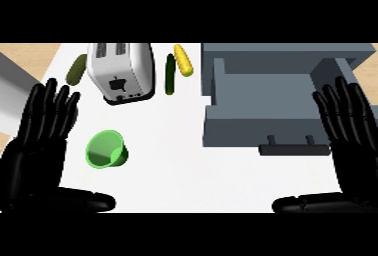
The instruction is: Pick up the cup, place it into the drawer and close the drawer
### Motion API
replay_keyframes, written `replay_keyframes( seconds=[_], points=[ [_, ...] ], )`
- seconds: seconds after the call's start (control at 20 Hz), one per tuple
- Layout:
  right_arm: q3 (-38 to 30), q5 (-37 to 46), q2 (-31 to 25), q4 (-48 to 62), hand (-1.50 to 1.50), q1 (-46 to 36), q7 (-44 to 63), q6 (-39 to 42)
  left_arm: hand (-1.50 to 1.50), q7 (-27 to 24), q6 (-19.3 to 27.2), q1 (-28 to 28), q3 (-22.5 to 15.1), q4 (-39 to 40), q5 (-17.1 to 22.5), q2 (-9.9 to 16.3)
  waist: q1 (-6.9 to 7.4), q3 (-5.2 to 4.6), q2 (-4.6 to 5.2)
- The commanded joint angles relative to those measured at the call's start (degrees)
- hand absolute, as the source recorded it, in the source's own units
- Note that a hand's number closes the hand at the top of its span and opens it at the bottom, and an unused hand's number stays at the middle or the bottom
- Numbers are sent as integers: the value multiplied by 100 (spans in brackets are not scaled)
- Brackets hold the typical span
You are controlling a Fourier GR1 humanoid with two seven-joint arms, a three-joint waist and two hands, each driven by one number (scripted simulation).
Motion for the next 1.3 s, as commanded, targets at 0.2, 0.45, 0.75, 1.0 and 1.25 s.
replay_keyframes(
  seconds=[0.2,0.45,0.75,1.0,1.25],
  points=[
    [49,20,100,196,-150,180,-187,126,-150,87,-84,-175,255,271,395,-26,-9,-5,-4],
    [166,263,164,430,-150,-275,-59,-4,-150,-322,163,-44,-271,477,18,-305,0,-6,-1],
    [-387,-415,-99,210,-150,-441,280,245,-150,-12,122,-516,178,811,94,-109,-16,-6,-1],
    [-93,-33,50,-69,-150,-499,542,-36,-150,34,169,-95,-46,622,-21,-203,-6,-6,-5],
    [-526,-318,-110,350,-150,-656,300,128,-150,-380,-178,411,275,882,296,-96,8,-7,-3]
  ],
)
